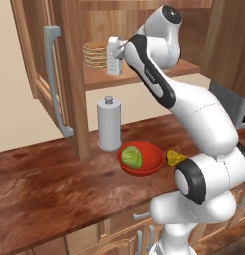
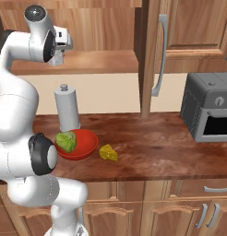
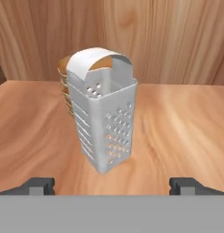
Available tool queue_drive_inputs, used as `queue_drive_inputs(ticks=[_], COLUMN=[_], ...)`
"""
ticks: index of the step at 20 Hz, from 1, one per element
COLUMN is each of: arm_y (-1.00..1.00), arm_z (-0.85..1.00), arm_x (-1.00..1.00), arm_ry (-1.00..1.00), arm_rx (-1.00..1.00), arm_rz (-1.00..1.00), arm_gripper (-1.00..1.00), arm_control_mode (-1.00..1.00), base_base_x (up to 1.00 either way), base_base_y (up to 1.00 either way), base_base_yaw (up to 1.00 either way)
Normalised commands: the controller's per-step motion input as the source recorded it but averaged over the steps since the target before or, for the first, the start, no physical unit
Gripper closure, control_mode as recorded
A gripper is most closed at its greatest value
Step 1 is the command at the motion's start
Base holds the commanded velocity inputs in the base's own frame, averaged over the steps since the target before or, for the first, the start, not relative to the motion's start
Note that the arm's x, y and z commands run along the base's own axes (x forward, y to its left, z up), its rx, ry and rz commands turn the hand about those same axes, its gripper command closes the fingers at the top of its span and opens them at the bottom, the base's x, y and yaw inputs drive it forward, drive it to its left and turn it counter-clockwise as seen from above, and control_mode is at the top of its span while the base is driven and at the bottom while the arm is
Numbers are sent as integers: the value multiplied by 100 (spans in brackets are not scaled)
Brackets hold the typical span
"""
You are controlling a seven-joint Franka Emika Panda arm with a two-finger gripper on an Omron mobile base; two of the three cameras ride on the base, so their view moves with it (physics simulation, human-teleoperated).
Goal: Pick the cheese from the fridge and the cheese grater from the cabinet and place them next to the salad bowl.
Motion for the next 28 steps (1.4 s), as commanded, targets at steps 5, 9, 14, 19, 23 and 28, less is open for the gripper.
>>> queue_drive_inputs(ticks=[5, 9, 14, 19, 23, 28], arm_y=[7, 19, 9, 10, 4, 0], arm_z=[-11, -8, -5, -9, -10, -13], arm_x=[37, 0, 0, 0, 4, 19], arm_ry=[0, 0, -2, -4, -5, -6], arm_rx=[0, 0, 0, 0, 0, 0], arm_rz=[0, 0, 0, 0, 0, 0], arm_gripper=[-100, -100, -100, -100, -100, -100], arm_control_mode=[-100, -100, -100, -100, -100, -100], base_base_x=[0, 0, 0, 0, 0, 0], base_base_y=[0, 0, 0, 0, 0, 0], base_base_yaw=[0, 0, 0, 0, 0, 0])
